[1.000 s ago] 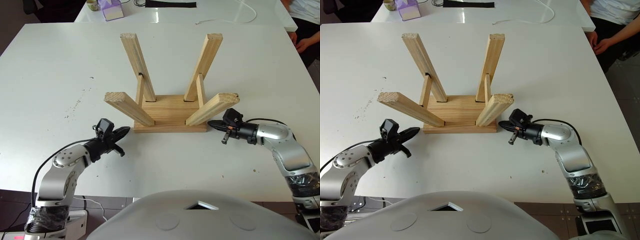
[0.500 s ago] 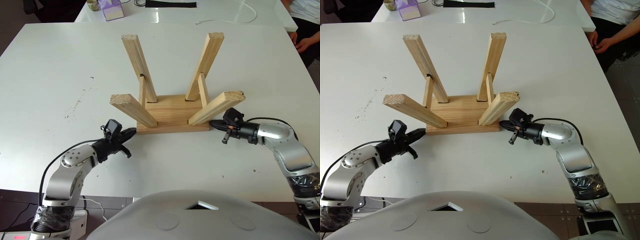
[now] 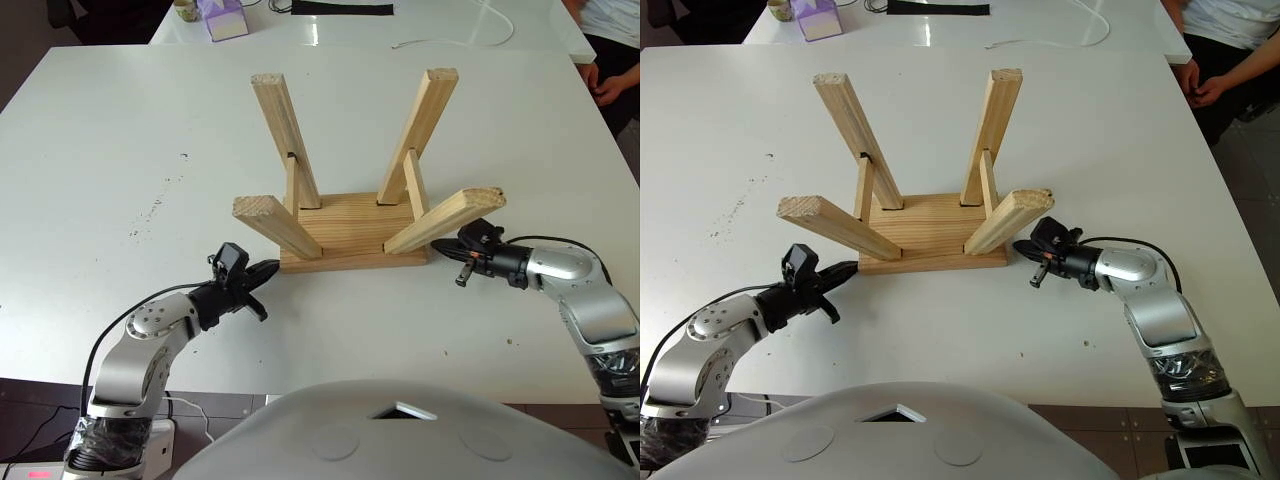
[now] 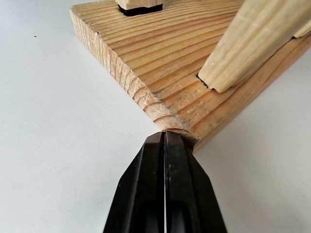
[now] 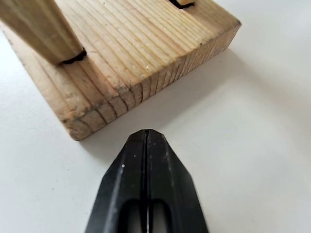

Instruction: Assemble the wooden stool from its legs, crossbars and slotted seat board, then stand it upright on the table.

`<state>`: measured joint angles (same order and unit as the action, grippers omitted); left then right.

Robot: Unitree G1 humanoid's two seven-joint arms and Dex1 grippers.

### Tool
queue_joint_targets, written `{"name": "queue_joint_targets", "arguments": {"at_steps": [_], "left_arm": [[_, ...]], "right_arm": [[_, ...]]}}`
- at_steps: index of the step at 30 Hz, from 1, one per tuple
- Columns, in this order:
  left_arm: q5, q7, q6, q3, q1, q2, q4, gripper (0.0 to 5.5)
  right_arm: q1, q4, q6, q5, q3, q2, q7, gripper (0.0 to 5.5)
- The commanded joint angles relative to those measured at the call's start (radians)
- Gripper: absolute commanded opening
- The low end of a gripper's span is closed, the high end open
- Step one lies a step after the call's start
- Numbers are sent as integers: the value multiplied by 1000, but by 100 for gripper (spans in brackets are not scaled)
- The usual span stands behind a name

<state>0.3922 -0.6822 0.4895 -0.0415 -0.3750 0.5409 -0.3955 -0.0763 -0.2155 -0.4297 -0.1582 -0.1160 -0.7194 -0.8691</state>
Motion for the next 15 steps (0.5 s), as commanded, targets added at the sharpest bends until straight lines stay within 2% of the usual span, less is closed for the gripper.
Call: {"name": "queue_joint_targets", "arguments": {"at_steps": [1, 7, 15], "left_arm": [[5, -11, -4, 2, 0, 8, -7, 3], [4, -8, -8, 6, -3, 2, -5, 3], [6, -16, -8, -2, -1, 12, -2, 3]], "right_arm": [[-29, -49, -9, -41, 2, -22, -47, 0], [-14, -65, -21, -35, -24, 22, -22, 0], [-38, -64, -16, -38, -9, 3, -20, 0]]}}
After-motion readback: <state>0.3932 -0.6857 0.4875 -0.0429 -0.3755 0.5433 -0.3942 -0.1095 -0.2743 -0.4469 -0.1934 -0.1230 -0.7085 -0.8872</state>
